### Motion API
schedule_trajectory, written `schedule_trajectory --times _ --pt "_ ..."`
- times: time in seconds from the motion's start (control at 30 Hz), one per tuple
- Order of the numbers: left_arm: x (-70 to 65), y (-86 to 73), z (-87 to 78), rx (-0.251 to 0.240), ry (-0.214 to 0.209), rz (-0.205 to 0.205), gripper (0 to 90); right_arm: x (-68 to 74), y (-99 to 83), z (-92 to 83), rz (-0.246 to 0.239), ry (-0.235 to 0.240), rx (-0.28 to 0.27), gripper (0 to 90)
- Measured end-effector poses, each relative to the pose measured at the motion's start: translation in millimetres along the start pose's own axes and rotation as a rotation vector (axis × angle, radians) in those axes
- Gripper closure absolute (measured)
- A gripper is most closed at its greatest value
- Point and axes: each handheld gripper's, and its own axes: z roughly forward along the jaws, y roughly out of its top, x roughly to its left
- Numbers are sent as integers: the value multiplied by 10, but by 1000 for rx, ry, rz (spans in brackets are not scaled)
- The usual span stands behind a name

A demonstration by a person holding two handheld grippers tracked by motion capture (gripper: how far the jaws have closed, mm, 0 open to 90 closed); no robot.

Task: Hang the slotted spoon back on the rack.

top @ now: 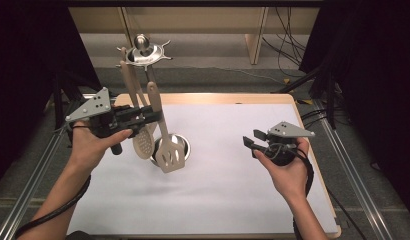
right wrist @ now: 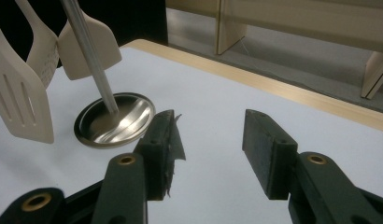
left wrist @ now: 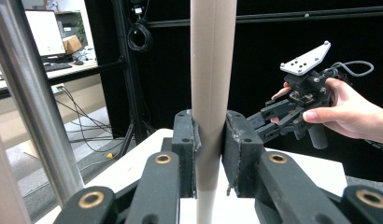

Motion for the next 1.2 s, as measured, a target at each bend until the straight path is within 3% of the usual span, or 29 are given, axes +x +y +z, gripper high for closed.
schedule_trajectory --times 0.1,0.17,0.27,0.3,0.33,0.73,0.87,1.0,1.2 --pt "24 12 -6 3 2 -1 751 -6 -8 19 -9 2 -2 543" --pt "46 30 -11 1 1 -1 750 14 -23 9 17 -3 22 541" --pt "71 62 -15 2 -4 -2 751 11 -31 27 3 2 21 539" --pt "83 72 -16 4 -6 -4 751 -1 -29 36 -21 -1 9 539" --pt "97 83 -18 5 -7 -7 750 20 -28 28 1 2 26 539" --pt "216 168 -24 18 -18 -8 750 26 -32 59 -16 7 13 534" --pt "244 174 -20 19 -17 -11 750 50 -26 54 18 17 27 534" --pt "269 171 -13 21 -19 -16 751 28 -25 66 -30 11 12 533" --pt "287 172 -16 20 -22 -17 750 35 -23 74 -20 22 10 533"
